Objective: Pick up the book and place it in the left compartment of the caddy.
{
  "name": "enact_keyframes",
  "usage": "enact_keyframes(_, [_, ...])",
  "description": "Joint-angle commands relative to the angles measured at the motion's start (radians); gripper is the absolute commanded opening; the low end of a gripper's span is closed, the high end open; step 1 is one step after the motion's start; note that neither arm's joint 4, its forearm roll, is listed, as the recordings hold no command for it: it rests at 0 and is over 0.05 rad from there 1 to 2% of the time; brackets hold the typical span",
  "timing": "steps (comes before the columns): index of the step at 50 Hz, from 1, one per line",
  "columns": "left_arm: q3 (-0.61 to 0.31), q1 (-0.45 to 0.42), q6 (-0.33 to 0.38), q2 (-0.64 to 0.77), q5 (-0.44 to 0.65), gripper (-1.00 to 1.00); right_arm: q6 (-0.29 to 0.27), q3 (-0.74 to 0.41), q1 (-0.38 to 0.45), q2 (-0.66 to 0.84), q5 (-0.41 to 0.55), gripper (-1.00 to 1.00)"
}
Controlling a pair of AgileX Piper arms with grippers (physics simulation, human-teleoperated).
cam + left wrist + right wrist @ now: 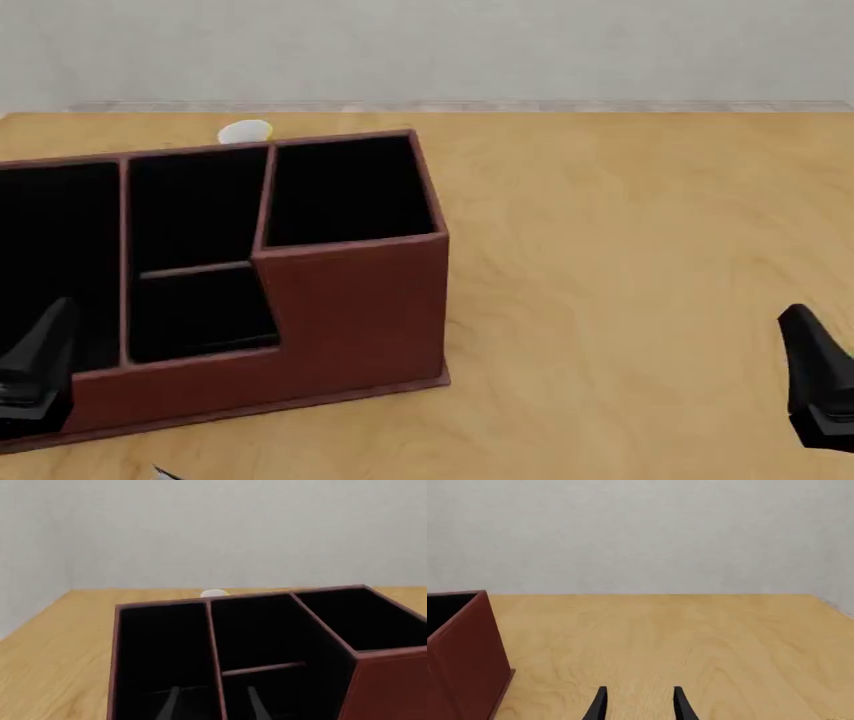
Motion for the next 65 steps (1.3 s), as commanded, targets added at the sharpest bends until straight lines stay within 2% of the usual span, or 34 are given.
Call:
enact_keyframes(1, [-0.001,-0.02,-0.006,-0.11,0.071,1.0,0.008,-0.002,-0.004,0.002,0.0,1.0])
enact_keyframes(6, [-0.005,-0.04,0.031,-0.11,0.054,1.0,0.015,-0.002,-0.002,0.007,-0.003,1.0])
enact_keyframes(9, [-0.026,-0.049,0.016,-0.11,0.071,1.0,0.021,-0.002,-0.004,0.009,-0.004,1.0])
enact_keyframes(11, [-0.039,-0.086,0.021,-0.11,0.025,1.0,0.025,-0.002,-0.003,0.012,-0.006,1.0])
enact_keyframes(15, [-0.072,-0.108,0.044,-0.11,0.051,1.0,0.031,-0.001,-0.003,0.015,-0.008,1.0])
enact_keyframes(16, [-0.1,-0.156,0.079,-0.11,0.071,1.0,0.035,-0.001,-0.002,0.019,-0.011,1.0])
enact_keyframes(17, [-0.101,-0.156,0.079,-0.11,0.071,1.0,0.035,-0.001,-0.002,0.02,-0.012,1.0])
enact_keyframes(20, [-0.134,-0.246,0.124,-0.103,0.114,1.0,0.042,0.0,-0.001,0.022,-0.013,1.0])
enact_keyframes(24, [-0.184,-0.399,0.118,0.038,0.085,1.0,0.046,0.0,-0.002,0.026,-0.016,1.0])
enact_keyframes(26, [-0.206,-0.44,0.113,0.108,0.067,1.0,0.048,0.0,-0.002,0.028,-0.017,1.0])
enact_keyframes(28, [-0.226,-0.482,0.142,0.14,0.059,1.0,0.05,0.0,-0.003,0.028,-0.016,1.0])
enact_keyframes(33, [-0.27,-0.551,0.128,0.197,0.076,1.0,0.055,0.0,-0.002,0.04,-0.024,1.0])
enact_keyframes(36, [-0.316,-0.652,0.17,0.254,0.101,1.0,0.057,0.001,0.0,0.049,-0.029,1.0])
enact_keyframes(38, [-0.333,-0.666,0.173,0.27,0.112,1.0,0.058,0.0,0.001,0.058,-0.036,1.0])
enact_keyframes(39, [-0.376,-0.711,0.191,0.288,0.147,1.0,0.06,0.0,0.002,0.066,-0.04,1.0])
enact_keyframes(43, [-0.452,-0.817,0.233,0.336,0.216,1.0,0.062,0.001,0.002,0.074,-0.046,1.0])
enact_keyframes(46, [-0.474,-0.851,0.262,0.36,0.234,1.0,0.06,0.001,0.0,0.074,-0.046,1.0])
enact_keyframes(48, [-0.499,-0.905,0.285,0.383,0.264,1.0,0.06,0.0,-0.001,0.073,-0.045,1.0])
enact_keyframes(55, [-0.637,-1.038,0.261,0.487,0.385,1.0,0.06,0.001,-0.003,0.092,-0.056,1.0])
enact_keyframes(59, [-0.65,-1.068,0.29,0.512,0.406,1.0,0.062,0.001,-0.004,0.106,-0.067,1.0])
enact_keyframes(63, [-0.701,-1.134,0.247,0.551,0.462,1.0,0.063,0.001,-0.003,0.132,-0.085,1.0])
enact_keyframes(65, [-0.713,-1.151,0.248,0.555,0.474,1.0,0.063,0.001,-0.003,0.137,-0.088,1.0])
